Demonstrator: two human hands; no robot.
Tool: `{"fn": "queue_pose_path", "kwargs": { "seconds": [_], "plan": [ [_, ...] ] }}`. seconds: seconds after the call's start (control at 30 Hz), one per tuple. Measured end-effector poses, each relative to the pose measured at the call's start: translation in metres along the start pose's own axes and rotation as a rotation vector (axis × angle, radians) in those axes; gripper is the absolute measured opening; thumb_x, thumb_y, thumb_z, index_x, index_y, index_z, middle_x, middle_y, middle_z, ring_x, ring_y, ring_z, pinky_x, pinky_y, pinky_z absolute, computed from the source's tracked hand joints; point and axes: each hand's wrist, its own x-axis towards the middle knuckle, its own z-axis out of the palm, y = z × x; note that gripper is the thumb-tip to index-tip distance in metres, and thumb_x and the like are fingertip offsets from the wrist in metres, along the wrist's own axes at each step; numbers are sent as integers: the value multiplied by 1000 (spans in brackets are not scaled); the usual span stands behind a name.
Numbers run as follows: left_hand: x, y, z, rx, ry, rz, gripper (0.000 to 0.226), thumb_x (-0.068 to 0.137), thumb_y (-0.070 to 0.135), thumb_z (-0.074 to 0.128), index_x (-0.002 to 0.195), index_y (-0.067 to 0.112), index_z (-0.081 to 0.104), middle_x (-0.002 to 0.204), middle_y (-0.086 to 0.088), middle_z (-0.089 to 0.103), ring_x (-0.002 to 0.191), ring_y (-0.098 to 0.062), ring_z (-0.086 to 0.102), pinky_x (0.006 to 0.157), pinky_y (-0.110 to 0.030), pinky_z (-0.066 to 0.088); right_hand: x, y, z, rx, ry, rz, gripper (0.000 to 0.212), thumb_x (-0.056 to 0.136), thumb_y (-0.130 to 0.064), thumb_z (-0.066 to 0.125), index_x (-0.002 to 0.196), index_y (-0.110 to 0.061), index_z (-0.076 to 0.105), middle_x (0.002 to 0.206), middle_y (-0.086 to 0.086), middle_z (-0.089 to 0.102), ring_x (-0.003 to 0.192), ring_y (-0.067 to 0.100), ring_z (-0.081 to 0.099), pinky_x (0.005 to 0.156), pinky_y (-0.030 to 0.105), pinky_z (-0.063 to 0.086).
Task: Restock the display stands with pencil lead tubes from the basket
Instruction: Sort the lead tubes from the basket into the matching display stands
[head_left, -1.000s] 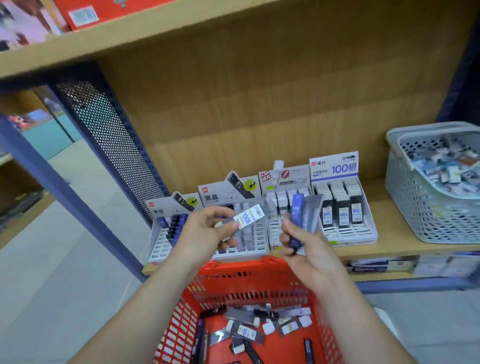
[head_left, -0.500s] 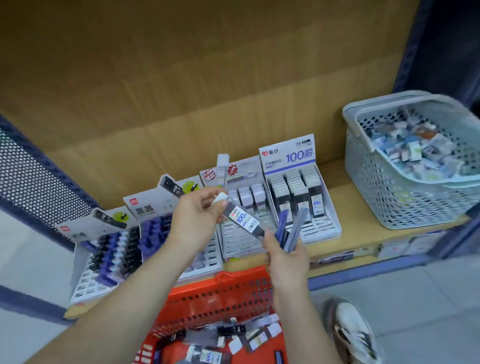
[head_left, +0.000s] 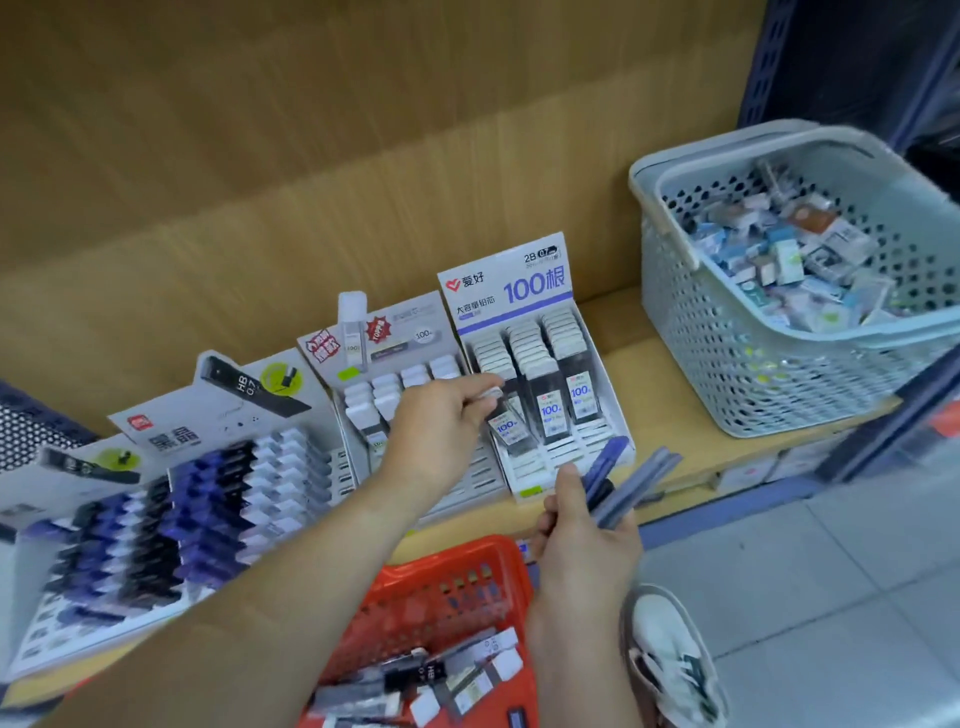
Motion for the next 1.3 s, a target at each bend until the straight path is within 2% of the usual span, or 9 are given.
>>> {"fn": "queue_pose_path", "kwargs": {
  "seconds": [0.17,0.33,0.4,0.57,0.7,0.87,0.97,1.13,1.3],
  "plan": [
    [3,-2,-2,99,-61,65,26,94,16,59,118,19,68,107,-3,72,95,-14,65,80,-11,38,-5,3,-1,0,0,46,13,91,-16,69,97,-11,59,54,-1,54,41,7,45,44,25,38],
    [10,5,-4,194,-113,119,28,95,20,58,123,20,65,113,-2,70,112,-15,61,91,-16,39,-8,0,-1,16,-25,73,16,91,-20,69,89,-12,56,55,0,52,44,11,44,47,28,36],
    [13,8,-5,231,-141,137,29,96,20,56,124,20,64,113,-3,70,111,-16,61,87,-16,38,-9,-2,-1,18,-37,79,19,91,-24,69,90,-11,56,53,-1,52,44,10,43,46,26,37],
    [19,10,-10,311,-208,202,25,96,20,56,118,19,67,104,-4,73,101,-18,65,86,-24,47,-8,-3,-1,22,-42,120,21,91,-30,68,92,-11,58,54,0,54,44,10,45,48,27,37],
    [22,7,-9,384,-308,242,18,95,20,55,98,8,69,79,-11,69,82,-26,64,75,-33,46,-7,1,-2,38,-76,175,27,91,-33,68,97,-8,59,61,4,54,49,14,46,50,28,39],
    [17,1,7,293,-122,212,28,94,17,59,120,20,66,105,-2,67,96,-19,61,81,-21,42,-7,-1,-2,51,-116,187,28,94,-34,65,98,-8,57,64,4,53,50,15,45,49,27,39],
    [17,2,17,247,-11,167,26,90,15,63,116,19,65,99,0,56,85,-17,56,74,-21,37,-8,-3,-2,67,-141,188,27,95,-35,62,98,-8,56,65,3,51,50,15,45,49,26,38],
    [21,3,17,284,-10,239,6,88,10,64,93,11,64,94,-2,55,82,-22,57,72,-31,46,-13,-8,0,133,-209,218,18,96,-29,61,97,-11,58,68,5,59,53,14,53,51,25,44],
    [13,-9,22,328,-22,338,16,86,2,62,96,10,70,107,-2,57,88,-22,60,73,-23,42,-17,-14,2,173,-282,275,19,96,-15,60,109,-1,60,72,10,68,60,18,64,58,30,53]
  ]
}}
